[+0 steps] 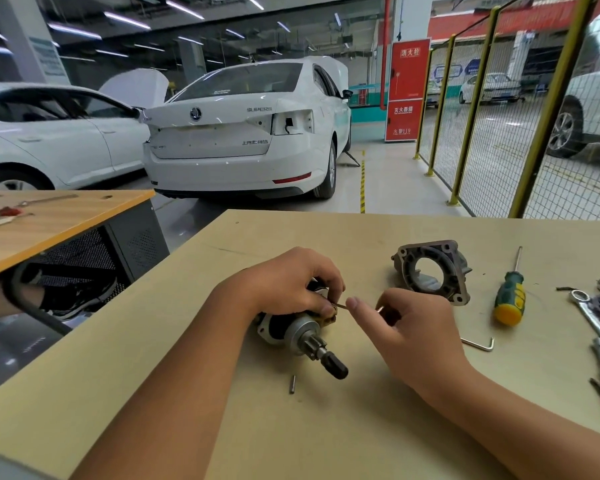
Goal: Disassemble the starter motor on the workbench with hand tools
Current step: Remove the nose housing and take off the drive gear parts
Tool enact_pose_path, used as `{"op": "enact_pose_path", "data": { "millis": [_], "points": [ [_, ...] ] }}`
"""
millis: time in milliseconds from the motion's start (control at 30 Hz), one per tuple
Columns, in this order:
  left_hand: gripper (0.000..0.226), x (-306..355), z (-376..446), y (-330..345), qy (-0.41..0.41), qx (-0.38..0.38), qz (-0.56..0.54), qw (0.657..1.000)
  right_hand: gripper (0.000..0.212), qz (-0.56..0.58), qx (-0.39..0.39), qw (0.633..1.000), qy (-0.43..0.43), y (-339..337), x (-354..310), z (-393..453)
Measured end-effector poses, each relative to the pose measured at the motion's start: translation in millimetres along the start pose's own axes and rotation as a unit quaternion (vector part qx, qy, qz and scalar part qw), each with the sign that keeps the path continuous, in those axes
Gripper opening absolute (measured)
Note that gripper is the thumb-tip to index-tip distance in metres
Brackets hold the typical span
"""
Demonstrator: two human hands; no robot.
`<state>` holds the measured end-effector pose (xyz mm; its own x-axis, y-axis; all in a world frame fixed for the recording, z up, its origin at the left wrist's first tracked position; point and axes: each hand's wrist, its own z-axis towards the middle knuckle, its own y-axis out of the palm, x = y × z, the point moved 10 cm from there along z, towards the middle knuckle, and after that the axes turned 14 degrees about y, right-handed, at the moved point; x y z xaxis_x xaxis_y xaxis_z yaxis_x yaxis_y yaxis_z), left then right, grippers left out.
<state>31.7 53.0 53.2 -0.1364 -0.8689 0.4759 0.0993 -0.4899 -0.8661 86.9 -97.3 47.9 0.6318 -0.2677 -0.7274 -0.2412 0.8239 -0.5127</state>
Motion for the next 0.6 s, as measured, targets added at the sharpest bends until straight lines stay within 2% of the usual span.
{"op": "enact_pose_path", "data": {
  "millis": [100, 233, 367, 433, 600],
  "points": [
    [0.024, -1, 1, 3, 0.002, -0.012, 0.005, 1.0, 0.046, -0.002, 0.003, 0.998, -0.065, 3, -9, -4],
    [0.017, -6, 1, 7, -0.006, -0.025, 0.017, 1.0, 0.043, -0.022, 0.007, 0.994, -0.109, 5, -15, -5],
    [0.02, -6, 2, 6, 0.004, -0.024, 0.008, 1.0, 0.041, -0.038, 0.003, 0.988, -0.149, 5, -22, -8],
    [0.027, -5, 2, 6, 0.011, -0.023, 0.004, 1.0, 0.041, -0.036, 0.002, 0.988, -0.151, 5, -22, -8],
    [0.014, -6, 5, 5, 0.019, -0.01, 0.02, 1.0, 0.055, 0.009, -0.016, 0.995, -0.101, 5, -15, -5]
  ]
}}
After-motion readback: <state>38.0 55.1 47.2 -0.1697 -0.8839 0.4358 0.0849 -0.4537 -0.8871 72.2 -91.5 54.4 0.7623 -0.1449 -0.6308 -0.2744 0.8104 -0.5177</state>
